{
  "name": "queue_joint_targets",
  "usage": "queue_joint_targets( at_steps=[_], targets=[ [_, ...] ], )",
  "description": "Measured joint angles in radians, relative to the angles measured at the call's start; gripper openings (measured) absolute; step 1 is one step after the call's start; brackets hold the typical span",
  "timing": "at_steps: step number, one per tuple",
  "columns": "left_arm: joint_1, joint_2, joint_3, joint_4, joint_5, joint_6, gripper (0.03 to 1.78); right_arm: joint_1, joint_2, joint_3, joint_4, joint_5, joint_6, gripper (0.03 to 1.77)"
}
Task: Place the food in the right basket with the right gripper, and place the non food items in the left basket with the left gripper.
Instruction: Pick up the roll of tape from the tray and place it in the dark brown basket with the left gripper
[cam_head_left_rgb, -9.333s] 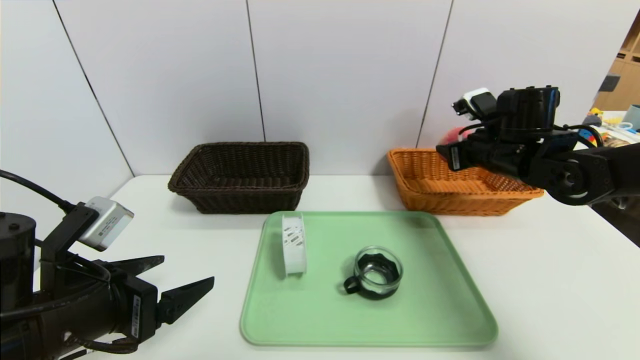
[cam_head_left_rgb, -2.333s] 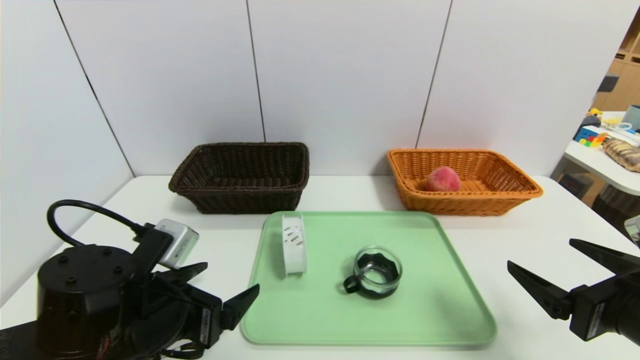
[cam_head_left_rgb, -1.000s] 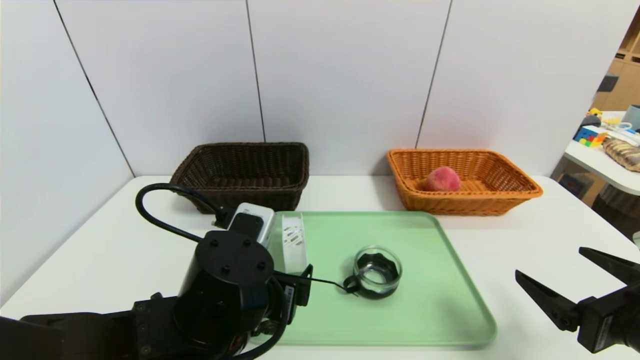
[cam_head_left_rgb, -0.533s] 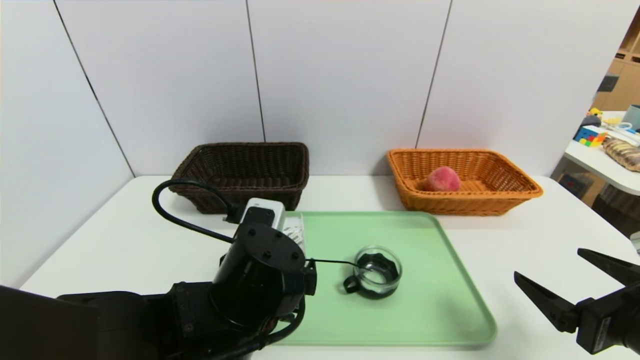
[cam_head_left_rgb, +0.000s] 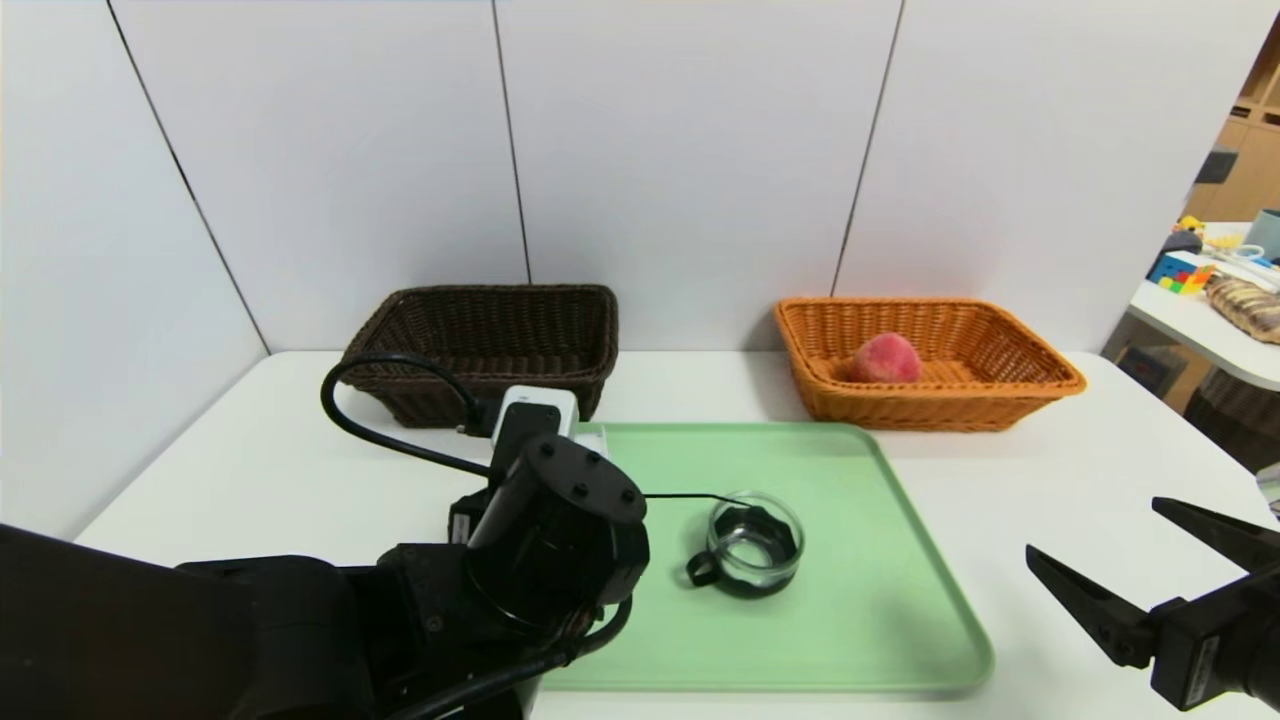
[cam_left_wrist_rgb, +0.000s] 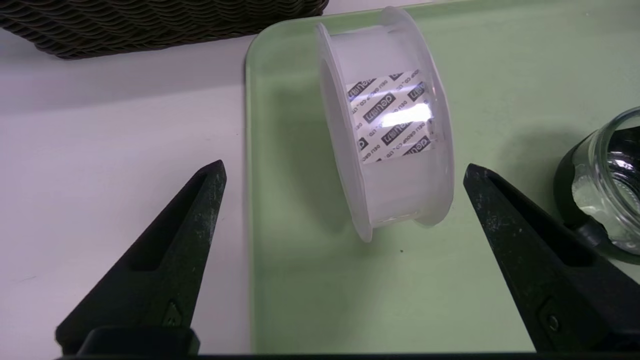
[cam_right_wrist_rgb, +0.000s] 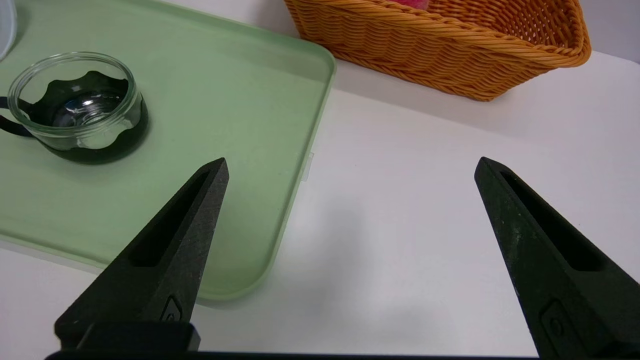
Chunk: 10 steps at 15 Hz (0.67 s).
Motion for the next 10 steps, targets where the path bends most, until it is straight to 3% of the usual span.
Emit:
queue_joint_targets(
  at_steps=[10],
  targets=[
    [0.029,0.09,-0.064,-0.004,0.003,-0.021,1.69,0.014,0.0,0.006,0.0,0.0,0.001,1.69]
  ],
)
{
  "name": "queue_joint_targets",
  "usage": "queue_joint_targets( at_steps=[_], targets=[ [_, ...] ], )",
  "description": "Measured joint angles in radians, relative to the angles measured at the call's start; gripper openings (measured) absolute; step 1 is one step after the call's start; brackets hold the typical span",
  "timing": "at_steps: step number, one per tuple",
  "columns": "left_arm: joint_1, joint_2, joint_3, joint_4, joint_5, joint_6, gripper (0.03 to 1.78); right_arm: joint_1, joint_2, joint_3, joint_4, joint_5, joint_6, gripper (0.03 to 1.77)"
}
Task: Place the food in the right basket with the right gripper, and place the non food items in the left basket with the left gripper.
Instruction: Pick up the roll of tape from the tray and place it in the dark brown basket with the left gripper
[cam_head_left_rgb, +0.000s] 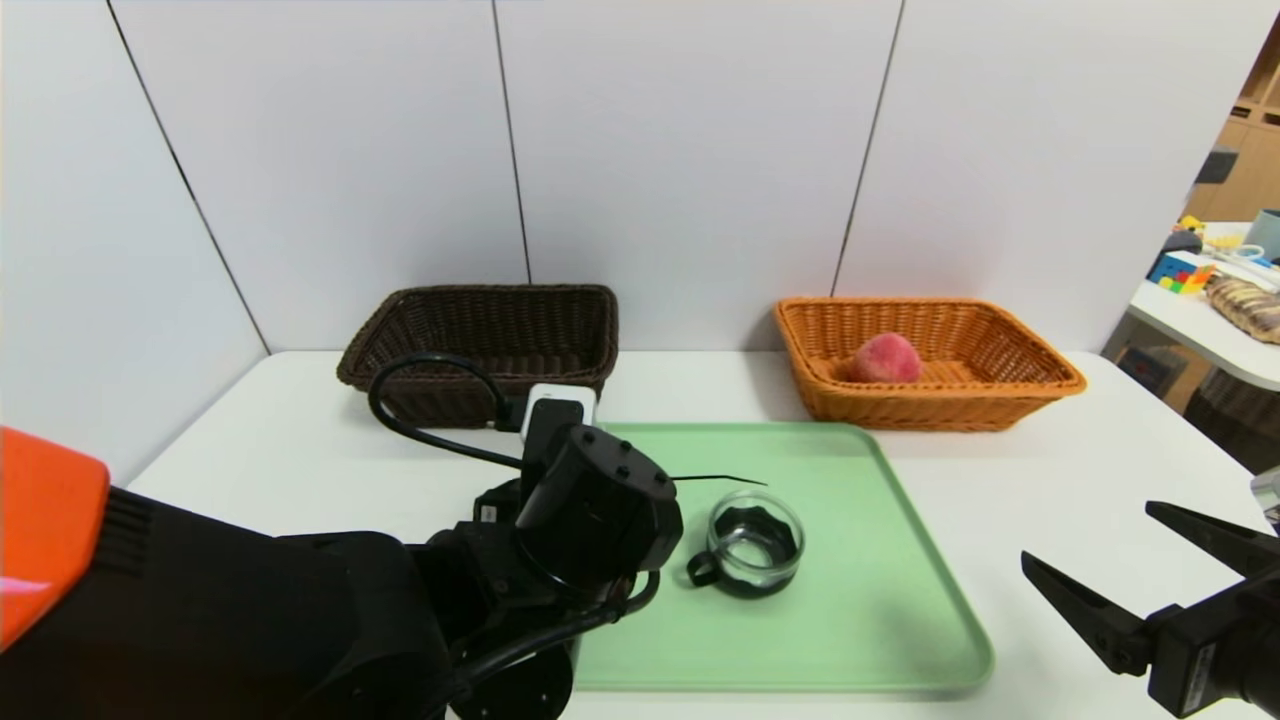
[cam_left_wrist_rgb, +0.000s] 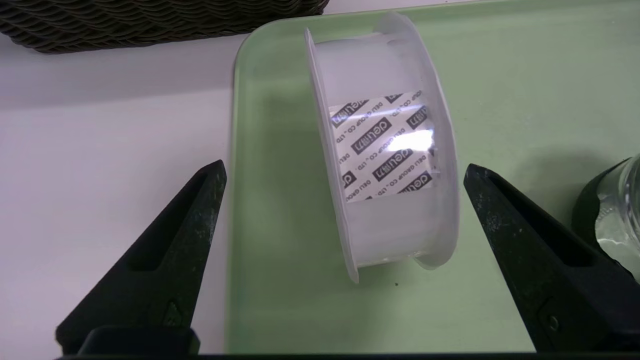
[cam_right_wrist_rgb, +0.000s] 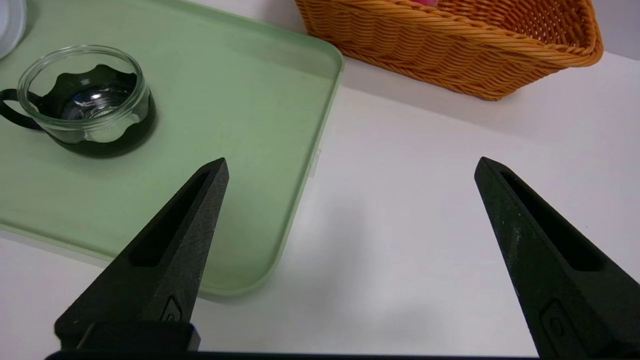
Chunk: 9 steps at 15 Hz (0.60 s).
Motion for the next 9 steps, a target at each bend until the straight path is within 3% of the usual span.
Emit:
queue_joint_targets(
  at_steps=[2,5,9],
  targets=[
    [0.008,0.01,-0.005,0.0,0.0,-0.001,1.69,0.001,-0.001,0.004,0.0,0.0,0.0,1.69],
    [0.017,0.014,-0.004,0.0,0.0,-0.008,1.19,0.003,-0.001,0.006,-0.001,0.0,-0.001,1.69],
    [0.019,0.014,0.0,0.003,0.0,-0.009,0.75,0.004,-0.002,0.006,-0.001,-0.002,-0.009,1.69]
  ],
)
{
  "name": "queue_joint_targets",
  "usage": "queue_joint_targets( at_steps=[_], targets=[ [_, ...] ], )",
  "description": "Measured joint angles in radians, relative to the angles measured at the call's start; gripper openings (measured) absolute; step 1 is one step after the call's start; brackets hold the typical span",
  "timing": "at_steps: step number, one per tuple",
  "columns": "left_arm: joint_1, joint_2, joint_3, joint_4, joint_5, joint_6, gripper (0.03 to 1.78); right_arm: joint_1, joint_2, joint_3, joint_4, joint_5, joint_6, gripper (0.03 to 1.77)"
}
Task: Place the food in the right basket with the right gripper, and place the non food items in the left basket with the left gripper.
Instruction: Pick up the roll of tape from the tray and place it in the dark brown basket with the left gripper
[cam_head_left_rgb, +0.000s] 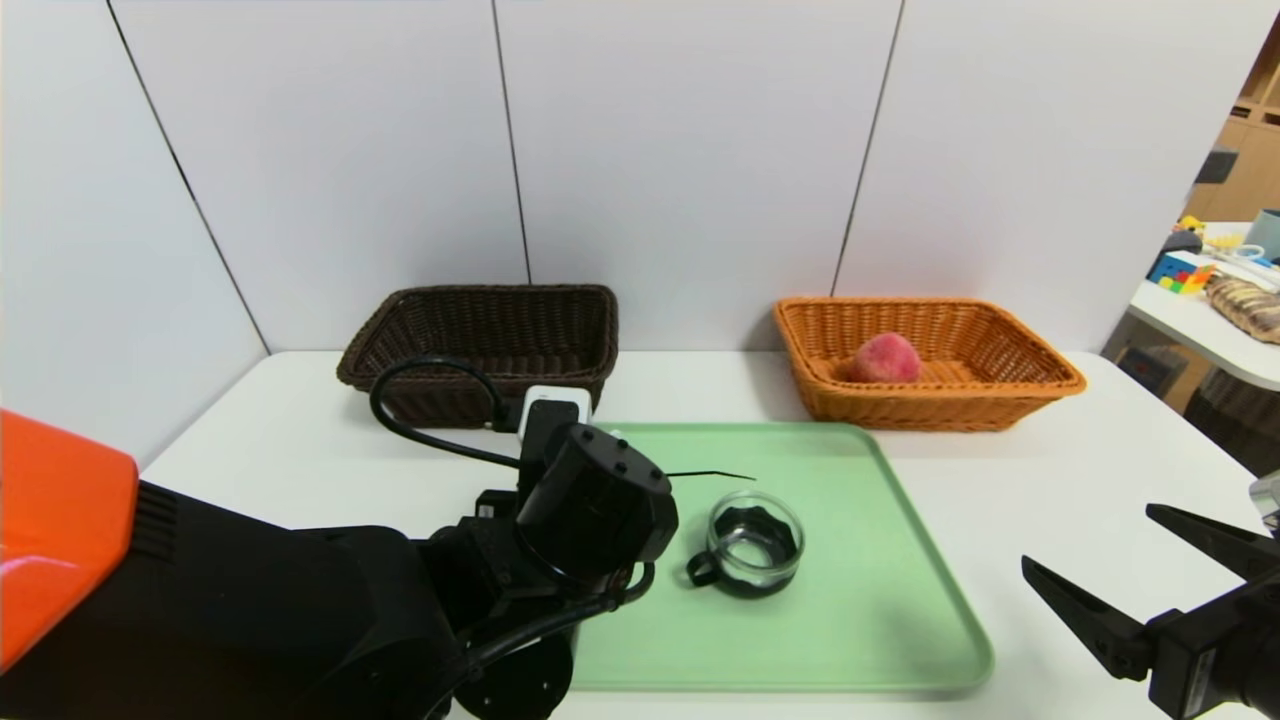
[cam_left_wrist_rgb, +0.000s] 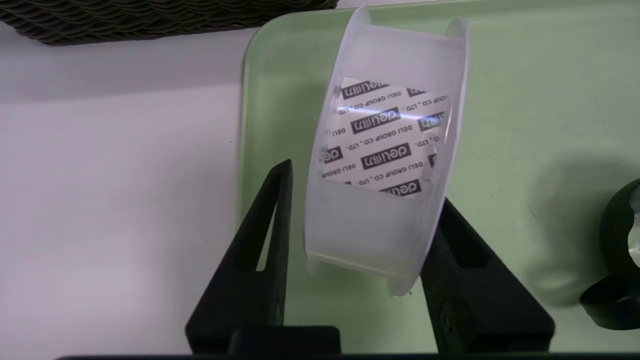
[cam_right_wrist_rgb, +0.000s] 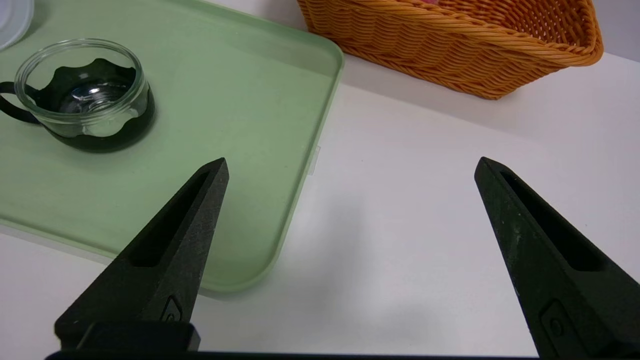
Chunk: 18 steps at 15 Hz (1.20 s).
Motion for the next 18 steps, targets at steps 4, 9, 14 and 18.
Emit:
queue_joint_targets(
  at_steps=[4,9,14,18],
  targets=[
    [0.0,-0.003,0.001,-0.001,0.0,-0.002,0.5,0.0,0.0,0.0,-0.001,0.0,-0.001,1.69],
    [0.0,-0.019,0.001,0.0,0.001,0.0,0.5,0.0,0.001,0.0,0.001,0.001,-0.001,1.7],
    [0.0,-0.066,-0.001,0.005,0.003,0.026,0.5,0.001,0.004,0.0,0.001,0.002,-0.001,1.7],
    [-0.002,-0.118,-0.001,0.006,0.003,0.071,0.5,0.008,0.01,0.0,0.001,0.002,-0.001,1.7]
  ],
)
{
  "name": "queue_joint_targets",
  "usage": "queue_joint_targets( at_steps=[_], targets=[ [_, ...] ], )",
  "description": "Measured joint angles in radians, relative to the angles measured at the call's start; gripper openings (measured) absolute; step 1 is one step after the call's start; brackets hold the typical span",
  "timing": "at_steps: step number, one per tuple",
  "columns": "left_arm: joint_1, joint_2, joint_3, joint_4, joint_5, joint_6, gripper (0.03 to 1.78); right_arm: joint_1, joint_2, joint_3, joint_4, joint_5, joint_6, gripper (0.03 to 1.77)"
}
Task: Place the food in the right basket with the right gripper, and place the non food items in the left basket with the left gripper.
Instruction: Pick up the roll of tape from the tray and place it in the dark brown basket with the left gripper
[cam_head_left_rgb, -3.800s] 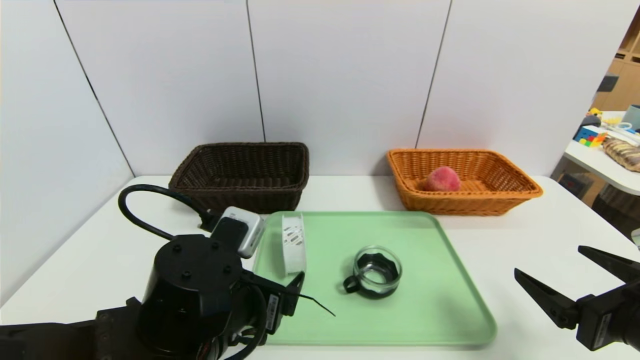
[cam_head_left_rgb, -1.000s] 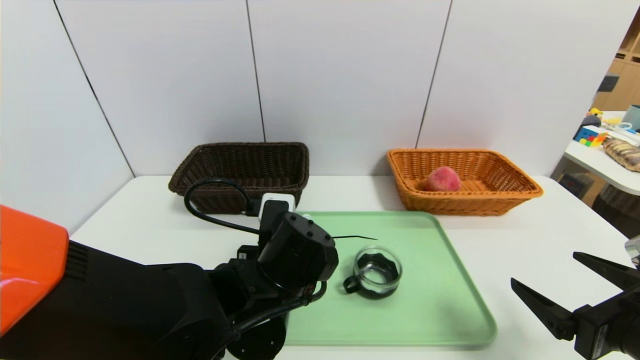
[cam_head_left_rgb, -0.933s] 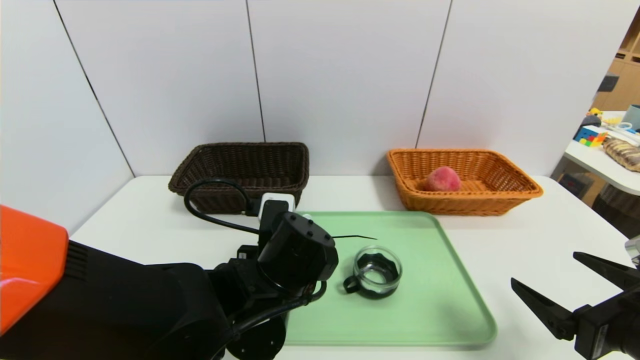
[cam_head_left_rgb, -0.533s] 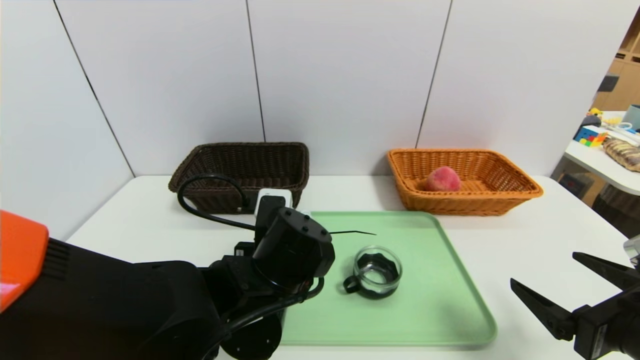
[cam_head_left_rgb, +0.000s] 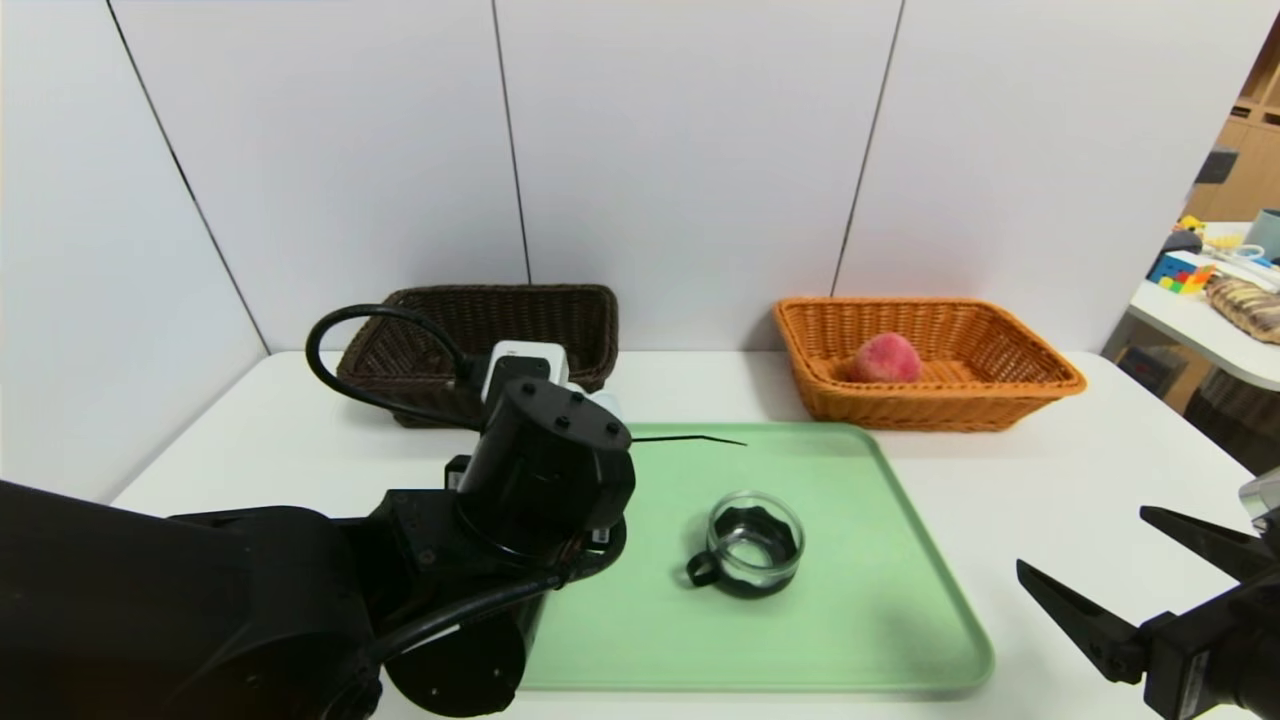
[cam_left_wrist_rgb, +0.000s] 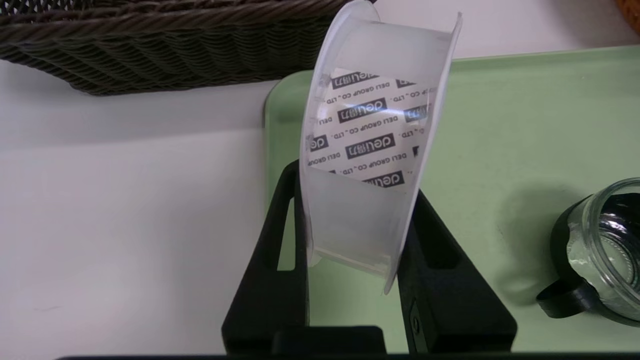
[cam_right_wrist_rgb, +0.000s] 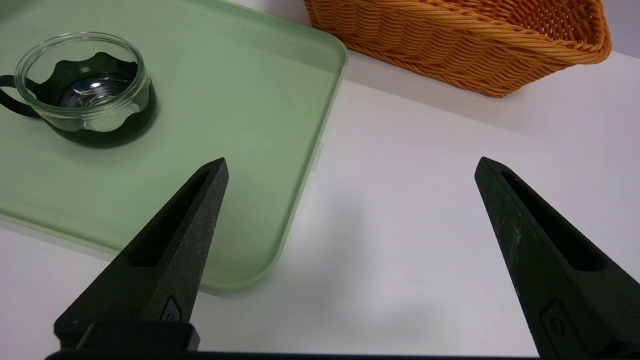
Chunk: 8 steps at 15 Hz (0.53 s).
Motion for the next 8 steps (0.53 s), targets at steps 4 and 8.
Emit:
queue_joint_targets(
  at_steps=[4,8],
  targets=[
    [-0.001,-0.054,-0.02,0.047,0.001,0.019,0.5,0.007,0.006,0.0,0.0,0.0,0.001,1.7],
    [0.0,-0.094,-0.067,0.091,0.003,0.045,0.5,0.007,0.007,0.0,0.0,0.0,0.001,1.7]
  ],
)
